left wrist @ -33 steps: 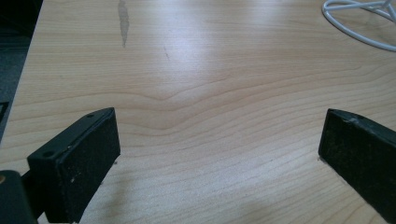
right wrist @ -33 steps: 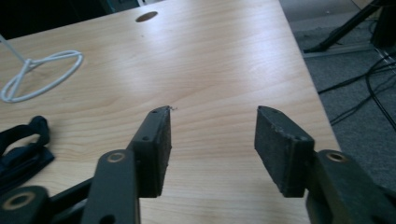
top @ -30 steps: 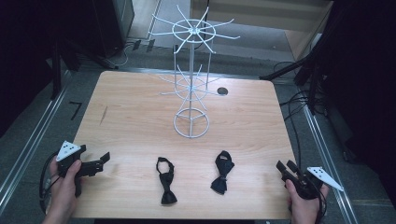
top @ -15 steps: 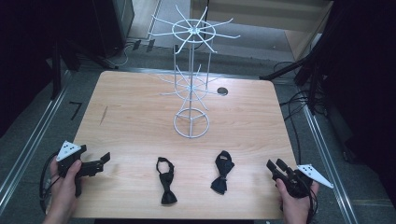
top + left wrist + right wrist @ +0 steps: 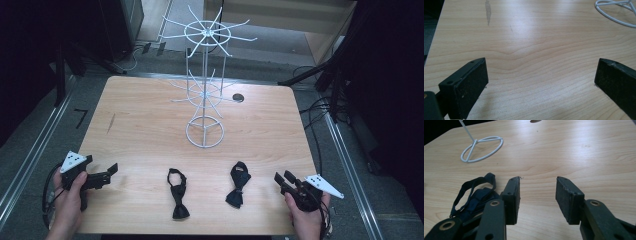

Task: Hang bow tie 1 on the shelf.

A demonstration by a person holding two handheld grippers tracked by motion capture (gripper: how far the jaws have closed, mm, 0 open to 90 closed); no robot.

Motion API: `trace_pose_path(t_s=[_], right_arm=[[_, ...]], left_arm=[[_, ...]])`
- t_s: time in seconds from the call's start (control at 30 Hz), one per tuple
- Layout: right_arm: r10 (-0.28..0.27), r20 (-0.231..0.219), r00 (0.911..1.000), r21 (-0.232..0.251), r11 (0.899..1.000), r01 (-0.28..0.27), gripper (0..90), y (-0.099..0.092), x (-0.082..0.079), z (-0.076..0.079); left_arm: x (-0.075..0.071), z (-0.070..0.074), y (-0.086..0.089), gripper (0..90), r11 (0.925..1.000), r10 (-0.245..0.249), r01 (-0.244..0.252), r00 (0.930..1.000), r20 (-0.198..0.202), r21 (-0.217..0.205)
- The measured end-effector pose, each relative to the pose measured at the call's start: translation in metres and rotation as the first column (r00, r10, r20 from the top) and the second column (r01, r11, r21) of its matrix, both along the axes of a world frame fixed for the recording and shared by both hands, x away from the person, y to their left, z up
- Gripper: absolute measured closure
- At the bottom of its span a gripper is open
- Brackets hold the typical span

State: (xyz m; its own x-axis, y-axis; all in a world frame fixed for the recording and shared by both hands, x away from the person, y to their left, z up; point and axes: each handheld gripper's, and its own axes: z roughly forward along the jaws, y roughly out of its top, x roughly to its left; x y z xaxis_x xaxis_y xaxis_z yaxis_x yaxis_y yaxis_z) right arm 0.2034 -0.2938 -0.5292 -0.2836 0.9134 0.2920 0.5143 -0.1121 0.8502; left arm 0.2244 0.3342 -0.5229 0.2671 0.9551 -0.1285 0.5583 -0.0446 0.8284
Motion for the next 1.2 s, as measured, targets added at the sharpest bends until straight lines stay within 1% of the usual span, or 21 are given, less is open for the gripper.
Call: trace_pose_path(t_s=[0.2,0.37,0.5,0.63,0.67,0.7,0.83,0.9,0.97,1.03,1.07,1.2], right_arm=[[0.027,-0.005,0.9996,-0.01,1.0,-0.027,56.1,0.007,-0.001,0.0],[0.054,-0.016,0.9984,-0.012,0.998,-0.054,56.1,0.014,-0.001,-0.001],[0.073,-0.025,0.997,-0.024,0.997,-0.073,56.1,0.02,0.0,-0.002],[0.101,-0.038,0.9942,-0.015,0.995,-0.101,56.9,0.024,0.001,-0.003],[0.106,-0.036,0.9937,-0.017,0.994,-0.107,57.0,0.025,0.001,-0.003],[0.115,-0.042,0.9924,-0.014,0.993,-0.116,56.9,0.027,0.001,-0.003],[0.151,-0.035,0.9878,-0.023,0.988,-0.152,56.2,0.034,0.001,-0.004],[0.161,-0.04,0.9861,-0.025,0.986,-0.162,55.9,0.037,0.001,-0.004],[0.169,-0.054,0.9841,-0.014,0.985,-0.17,55.6,0.04,0.001,-0.005],[0.178,-0.056,0.9825,-0.015,0.984,-0.179,55.3,0.042,0.001,-0.005],[0.192,-0.062,0.9794,-0.016,0.981,-0.194,54.8,0.048,0.0,-0.006],[0.224,-0.074,0.9718,-0.018,0.974,-0.226,54.1,0.058,-0.001,-0.007]], left_arm=[[0.0,0.0,0.0,0.0,1.0,-0.001,0.001,1.0,0.0,0.0],[0.0,0.0,0.0,0.0,1.0,-0.001,0.001,1.0,0.001,0.004],[0.0,0.0,0.0,0.0,1.0,-0.001,0.001,1.0,0.0,0.005],[0.0,0.0,0.0,0.0,1.0,-0.001,0.001,1.0,0.0,0.006],[0.0,0.0,0.0,0.0,1.0,-0.001,0.001,1.0,-0.001,0.005],[0.0,0.0,0.0,0.0,1.0,-0.001,0.001,1.0,-0.001,0.005],[0.0,0.0,-0.001,0.0,1.0,-0.001,0.001,1.0,0.001,0.005],[0.0,0.0,-0.001,0.0,1.0,-0.002,0.002,1.0,0.0,0.005],[0.0,0.0,-0.001,0.0,1.0,-0.001,0.001,1.0,0.0,0.005],[0.0,0.0,-0.001,0.0,1.0,-0.002,0.002,1.0,0.001,0.005],[0.0,0.0,-0.001,0.0,1.0,-0.001,0.001,1.0,0.001,0.005],[0.0,0.0,-0.001,0.0,1.0,-0.001,0.001,1.0,0.001,0.005]])
